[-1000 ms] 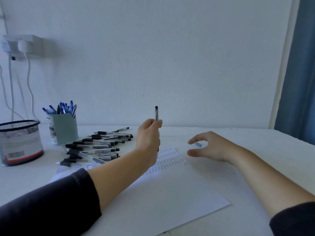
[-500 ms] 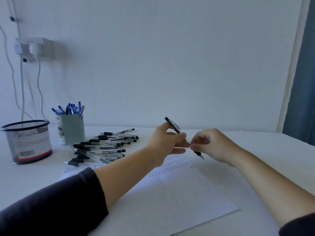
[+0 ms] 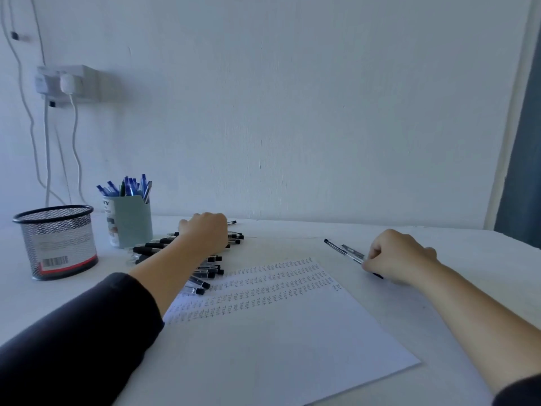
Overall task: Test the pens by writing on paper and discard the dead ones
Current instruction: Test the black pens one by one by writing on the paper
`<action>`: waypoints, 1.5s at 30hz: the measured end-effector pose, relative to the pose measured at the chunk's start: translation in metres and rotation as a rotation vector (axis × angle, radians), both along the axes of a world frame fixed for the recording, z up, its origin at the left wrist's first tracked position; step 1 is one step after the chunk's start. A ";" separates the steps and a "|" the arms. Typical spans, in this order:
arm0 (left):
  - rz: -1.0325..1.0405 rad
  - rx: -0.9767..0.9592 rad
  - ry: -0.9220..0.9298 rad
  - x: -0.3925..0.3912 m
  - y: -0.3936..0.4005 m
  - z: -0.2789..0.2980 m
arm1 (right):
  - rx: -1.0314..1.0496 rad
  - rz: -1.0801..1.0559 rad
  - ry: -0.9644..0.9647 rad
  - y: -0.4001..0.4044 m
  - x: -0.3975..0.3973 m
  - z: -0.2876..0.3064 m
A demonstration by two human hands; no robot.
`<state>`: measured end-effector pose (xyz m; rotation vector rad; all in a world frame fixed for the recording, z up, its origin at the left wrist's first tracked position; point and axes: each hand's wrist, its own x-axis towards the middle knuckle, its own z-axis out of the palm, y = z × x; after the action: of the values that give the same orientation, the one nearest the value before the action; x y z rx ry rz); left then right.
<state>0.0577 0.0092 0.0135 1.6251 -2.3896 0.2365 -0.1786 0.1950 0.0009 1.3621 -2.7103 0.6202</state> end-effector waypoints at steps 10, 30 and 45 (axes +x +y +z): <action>-0.062 -0.115 -0.015 0.002 -0.015 -0.011 | 0.010 -0.022 0.006 -0.001 0.001 0.000; -0.429 -0.462 -0.037 -0.049 0.059 -0.013 | -0.057 0.188 -0.025 0.002 0.013 0.000; -0.748 -0.311 0.516 -0.071 0.095 -0.003 | 0.194 0.360 -0.003 -0.004 0.028 -0.005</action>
<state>-0.0138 0.1041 0.0101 0.5035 -2.2119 0.0318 -0.1509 0.1910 -0.0037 1.9212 -2.6016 0.3803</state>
